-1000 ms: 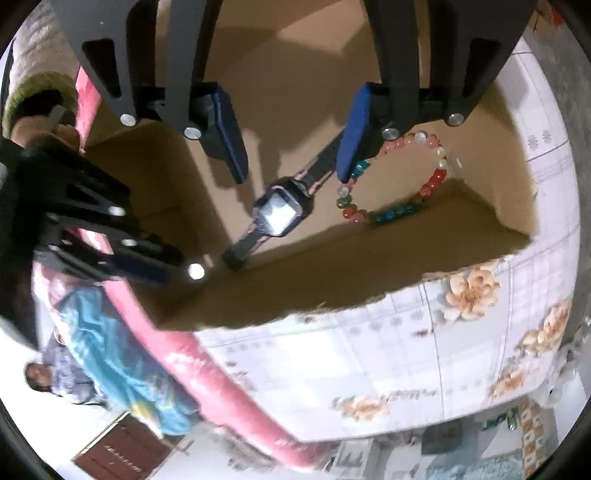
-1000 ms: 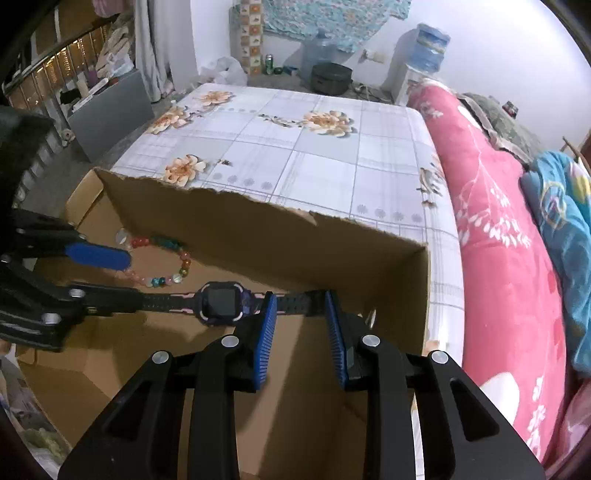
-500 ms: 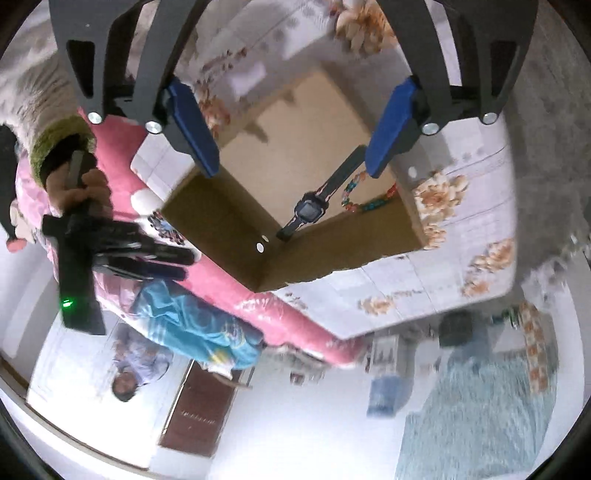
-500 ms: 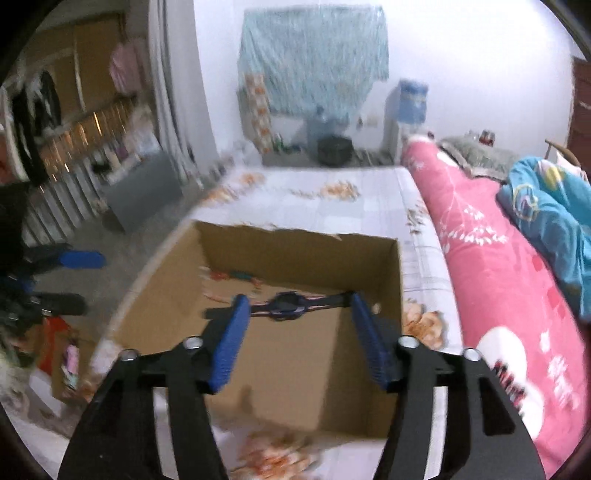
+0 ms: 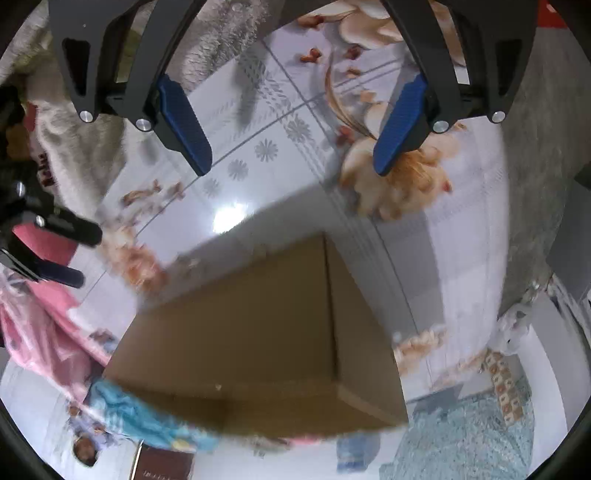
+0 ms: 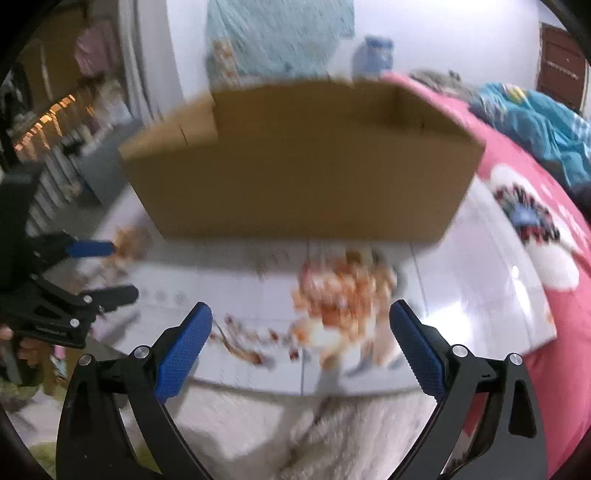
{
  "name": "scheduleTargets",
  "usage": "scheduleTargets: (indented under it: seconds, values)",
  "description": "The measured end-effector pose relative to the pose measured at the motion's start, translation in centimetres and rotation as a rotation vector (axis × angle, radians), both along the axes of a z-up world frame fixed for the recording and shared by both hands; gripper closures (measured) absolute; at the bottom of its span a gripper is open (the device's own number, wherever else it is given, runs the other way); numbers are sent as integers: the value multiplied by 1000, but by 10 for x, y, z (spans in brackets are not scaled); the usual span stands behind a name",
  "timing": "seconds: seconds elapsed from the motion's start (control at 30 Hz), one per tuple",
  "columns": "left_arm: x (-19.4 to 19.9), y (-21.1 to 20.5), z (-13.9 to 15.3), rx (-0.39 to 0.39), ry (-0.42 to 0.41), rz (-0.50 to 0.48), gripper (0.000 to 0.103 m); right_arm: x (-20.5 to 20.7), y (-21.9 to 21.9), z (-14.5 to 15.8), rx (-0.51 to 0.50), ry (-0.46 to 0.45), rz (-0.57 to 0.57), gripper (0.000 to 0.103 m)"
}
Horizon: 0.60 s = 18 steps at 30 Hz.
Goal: Organize jewelry
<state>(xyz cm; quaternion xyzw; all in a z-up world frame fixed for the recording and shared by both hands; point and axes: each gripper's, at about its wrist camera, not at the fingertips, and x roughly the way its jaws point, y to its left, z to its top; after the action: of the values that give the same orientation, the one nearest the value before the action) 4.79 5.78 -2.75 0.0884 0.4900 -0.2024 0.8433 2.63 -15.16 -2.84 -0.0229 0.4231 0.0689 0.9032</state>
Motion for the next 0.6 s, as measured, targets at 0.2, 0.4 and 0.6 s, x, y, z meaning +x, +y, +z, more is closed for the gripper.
scheduleTargets:
  seconds: [0.2,0.4,0.6]
  values:
    - [4,-12,-16,56,-28,13,16,-2,4,2,-13,-24,-39,8]
    - [9,-12,-21,52,-48,44,6,1,3,6,-33,-52,-62,8]
    - [5,-10,-21,42,-66,52,6,-2,-3,6,-44,-76,-83,8]
